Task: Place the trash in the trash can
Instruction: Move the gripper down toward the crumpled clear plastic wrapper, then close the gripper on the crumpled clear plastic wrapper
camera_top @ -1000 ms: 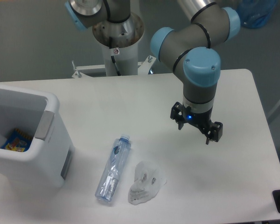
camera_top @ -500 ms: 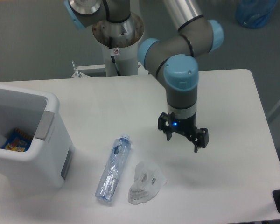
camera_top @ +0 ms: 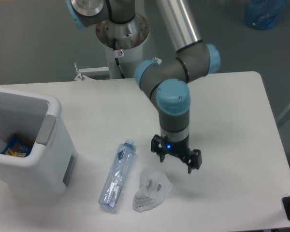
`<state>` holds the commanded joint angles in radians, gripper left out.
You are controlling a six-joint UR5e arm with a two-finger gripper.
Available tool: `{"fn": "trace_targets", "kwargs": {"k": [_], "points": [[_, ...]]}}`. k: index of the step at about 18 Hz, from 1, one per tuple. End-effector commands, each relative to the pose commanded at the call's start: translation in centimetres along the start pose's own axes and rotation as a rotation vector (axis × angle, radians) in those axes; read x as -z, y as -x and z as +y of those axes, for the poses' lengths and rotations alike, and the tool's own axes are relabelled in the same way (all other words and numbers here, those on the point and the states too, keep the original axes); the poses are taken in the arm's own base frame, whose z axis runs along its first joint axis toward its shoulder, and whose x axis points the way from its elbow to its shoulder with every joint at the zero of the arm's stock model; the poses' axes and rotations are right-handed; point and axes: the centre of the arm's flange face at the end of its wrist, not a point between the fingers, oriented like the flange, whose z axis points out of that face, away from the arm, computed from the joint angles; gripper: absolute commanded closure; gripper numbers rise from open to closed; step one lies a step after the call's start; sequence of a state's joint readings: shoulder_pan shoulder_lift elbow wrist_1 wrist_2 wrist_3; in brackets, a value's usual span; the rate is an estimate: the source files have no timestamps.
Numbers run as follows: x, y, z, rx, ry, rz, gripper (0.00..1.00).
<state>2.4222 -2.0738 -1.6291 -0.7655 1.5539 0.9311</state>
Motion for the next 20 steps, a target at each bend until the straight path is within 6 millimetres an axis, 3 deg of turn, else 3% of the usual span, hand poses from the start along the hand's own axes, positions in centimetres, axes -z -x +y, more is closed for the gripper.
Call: {"fn": "trace_targets", "kwargs": {"k": [4, 8, 12, 13, 15, 17, 20], "points": [[-2.2, -1.5, -1.5, -0.020, 0.011, 0.027, 0.00], [-2.7, -3.1, -3.0, -0.033, 0.011, 0.038, 0.00], [-4.2, -3.4, -3.8, -0.037, 0.018, 0.050, 0.00], [-4.1, -3.6, -4.2, -0.027, 0.016, 0.048, 0.13], [-4.1, -3.4, -4.3, 0.044, 0.016, 0.045, 0.66], [-4.2, -3.4, -4.6, 0.087, 0.014, 0.043, 0.99], [-3.4, -3.0, -5.1, 0.110, 0.002, 0.030, 1.00]]}}
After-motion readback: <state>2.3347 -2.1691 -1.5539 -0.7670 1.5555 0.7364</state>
